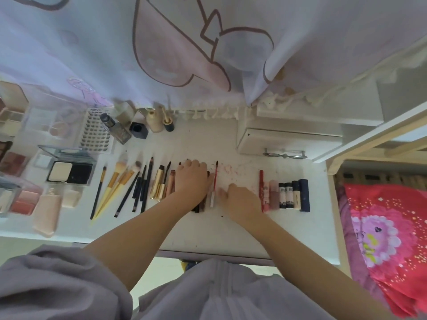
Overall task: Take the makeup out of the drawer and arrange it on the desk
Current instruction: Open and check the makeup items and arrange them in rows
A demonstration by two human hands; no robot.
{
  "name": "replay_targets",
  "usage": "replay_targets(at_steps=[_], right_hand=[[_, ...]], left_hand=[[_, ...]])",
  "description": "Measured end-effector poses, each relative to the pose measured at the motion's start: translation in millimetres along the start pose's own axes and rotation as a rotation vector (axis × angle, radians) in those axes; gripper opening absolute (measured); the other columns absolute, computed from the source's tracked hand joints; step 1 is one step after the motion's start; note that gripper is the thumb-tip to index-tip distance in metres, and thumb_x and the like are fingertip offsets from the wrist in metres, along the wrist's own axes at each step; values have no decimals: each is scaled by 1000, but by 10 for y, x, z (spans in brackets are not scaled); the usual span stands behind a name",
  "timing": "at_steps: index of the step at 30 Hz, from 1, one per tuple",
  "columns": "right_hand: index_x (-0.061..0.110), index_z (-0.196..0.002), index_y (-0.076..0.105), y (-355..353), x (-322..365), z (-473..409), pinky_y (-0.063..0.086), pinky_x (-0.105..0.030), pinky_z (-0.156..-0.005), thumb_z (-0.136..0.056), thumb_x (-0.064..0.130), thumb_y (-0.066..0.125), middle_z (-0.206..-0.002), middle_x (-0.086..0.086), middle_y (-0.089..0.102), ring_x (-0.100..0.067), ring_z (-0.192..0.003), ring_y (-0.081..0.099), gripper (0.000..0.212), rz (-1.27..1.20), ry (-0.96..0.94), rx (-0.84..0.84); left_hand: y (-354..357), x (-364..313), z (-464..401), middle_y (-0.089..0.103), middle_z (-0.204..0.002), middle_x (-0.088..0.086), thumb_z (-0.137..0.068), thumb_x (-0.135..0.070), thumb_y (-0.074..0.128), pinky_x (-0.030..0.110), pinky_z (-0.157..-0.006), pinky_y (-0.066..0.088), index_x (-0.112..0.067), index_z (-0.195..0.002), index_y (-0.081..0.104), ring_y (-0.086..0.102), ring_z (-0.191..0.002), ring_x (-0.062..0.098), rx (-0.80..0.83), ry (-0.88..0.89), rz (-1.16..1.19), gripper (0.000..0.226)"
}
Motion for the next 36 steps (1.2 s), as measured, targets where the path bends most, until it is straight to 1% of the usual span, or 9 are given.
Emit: replay_targets(at_steps=[4,7,13,15,20,24,26,29,36], right_hand=[[9,-105,52,-609,-578,-134,43,-31,-63,-99,35,33,-85,-6,61,-25,-76,58,33,58,79,-156],[11,-109,54,-788,-837,-336,42,-31,-65,-98,38,35,-94,-6,64,-25,-85,61,35,155,135,-157],[12,-94,60,-676,-739,-533,38,-29,-61,-95,35,40,-80,-3,57,-21,-71,51,30,278,101,-72],[13,-87,60,-661,-713,-547,37,-28,-59,-92,32,43,-75,-1,55,-21,-70,52,26,221,95,-67],[13,-67,55,-728,-633,-468,35,-26,-49,-84,29,49,-59,0,51,-18,-55,49,25,-122,54,-54],[8,-77,60,-836,-481,-248,42,-28,-58,-90,23,48,-64,1,61,-14,-56,49,23,-439,-60,65],[13,-82,61,-829,-415,-94,40,-21,-54,-94,25,48,-67,4,65,-8,-53,49,21,-465,-110,190],[19,-85,65,-775,-319,117,41,-17,-56,-95,27,51,-71,8,68,-1,-51,50,18,-357,-230,340],[19,-83,64,-684,-238,366,37,-8,-44,-97,21,51,-70,7,64,-2,-55,52,19,-420,-282,318]], left_hand=[[-192,-508,36,56,-113,6,-100,-35,31,33,-83,38,-11,-113,50,48,-106,24,-94,162,131,34],[-3,-1043,77,56,-117,8,-100,-34,31,36,-87,39,-10,-117,49,48,-109,26,33,255,195,35],[320,-1309,9,50,-127,10,-99,-41,30,36,-94,35,-9,-137,37,43,-120,28,133,156,170,50],[351,-1295,-10,51,-126,9,-98,-41,32,36,-93,35,-10,-138,36,44,-119,27,136,132,191,51],[234,-1053,-11,59,-107,9,-100,-28,31,37,-78,42,-11,-114,52,57,-95,28,108,11,480,30],[13,-876,139,59,-79,8,-102,-22,32,32,-54,37,-4,-107,50,51,-64,22,113,89,789,26],[-63,-837,256,52,-70,2,-102,-25,31,29,-49,31,-6,-109,49,46,-58,18,143,186,725,26],[-98,-775,413,57,-81,5,-102,-33,28,34,-61,40,-13,-110,48,56,-74,27,170,305,508,29],[-130,-694,600,49,-74,-3,-101,-36,31,35,-65,41,-20,-101,49,51,-74,25,141,397,466,25]])
Point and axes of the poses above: each hand's wrist, its own z-axis away from the middle knuckle, its own y-axis out of the palm, x = y × z, the point moved 8 cm from there along -z, towards the middle knuckle
